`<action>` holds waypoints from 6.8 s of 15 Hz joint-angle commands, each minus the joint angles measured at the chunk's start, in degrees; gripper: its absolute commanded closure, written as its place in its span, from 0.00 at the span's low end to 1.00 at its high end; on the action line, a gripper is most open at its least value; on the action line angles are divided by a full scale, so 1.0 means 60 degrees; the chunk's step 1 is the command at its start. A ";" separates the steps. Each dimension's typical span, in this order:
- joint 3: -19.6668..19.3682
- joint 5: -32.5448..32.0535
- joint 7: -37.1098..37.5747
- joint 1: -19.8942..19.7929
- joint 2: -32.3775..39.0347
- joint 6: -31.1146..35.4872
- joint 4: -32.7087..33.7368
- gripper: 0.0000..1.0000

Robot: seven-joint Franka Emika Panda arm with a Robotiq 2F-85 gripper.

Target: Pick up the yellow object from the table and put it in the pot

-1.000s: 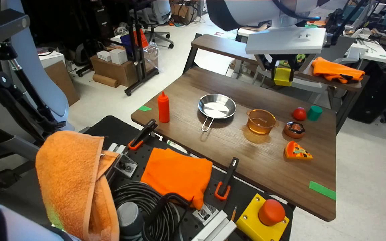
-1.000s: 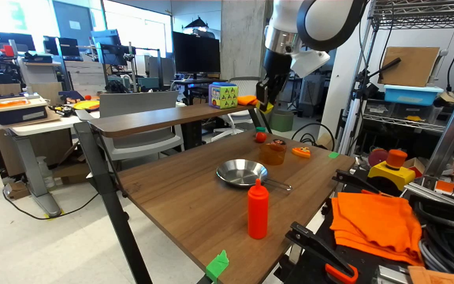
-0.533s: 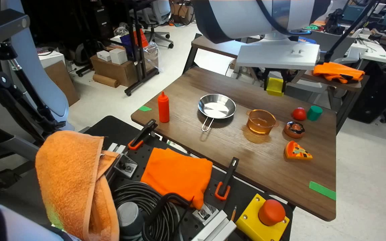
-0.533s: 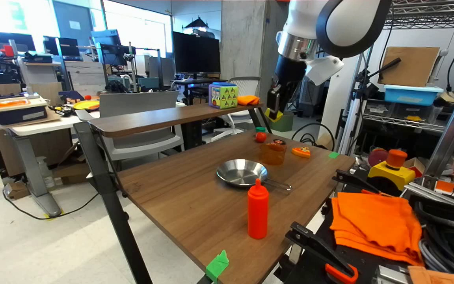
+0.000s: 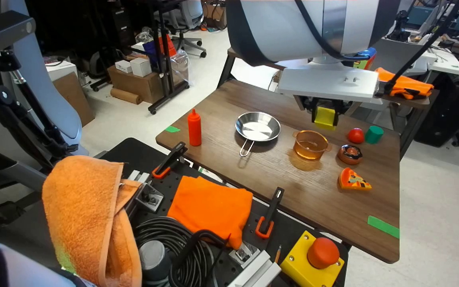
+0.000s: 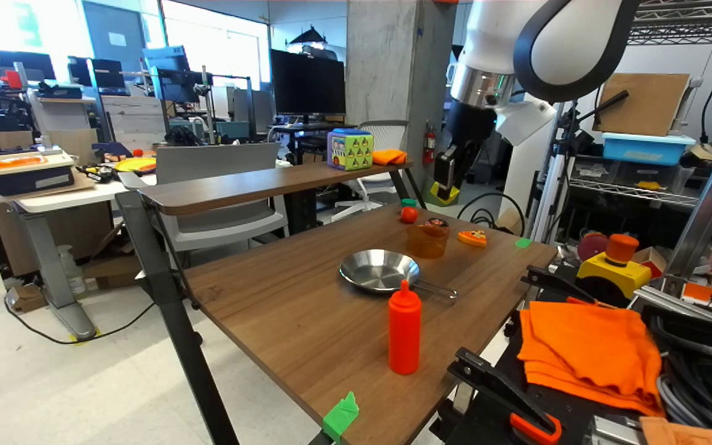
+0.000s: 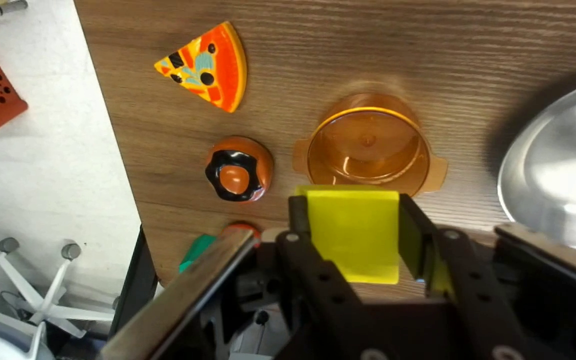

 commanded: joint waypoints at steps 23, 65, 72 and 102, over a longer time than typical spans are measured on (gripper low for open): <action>0.2886 0.5764 -0.5737 -0.3080 0.0846 -0.4578 0.3230 0.80; 0.1905 -0.0104 -0.2472 -0.0713 0.1191 -0.5853 0.3786 0.80; 0.1878 -0.0126 -0.2851 -0.0762 0.1634 -0.6073 0.4302 0.80; 0.1496 -0.3854 0.0527 -0.0566 0.0842 -0.3905 0.2458 0.80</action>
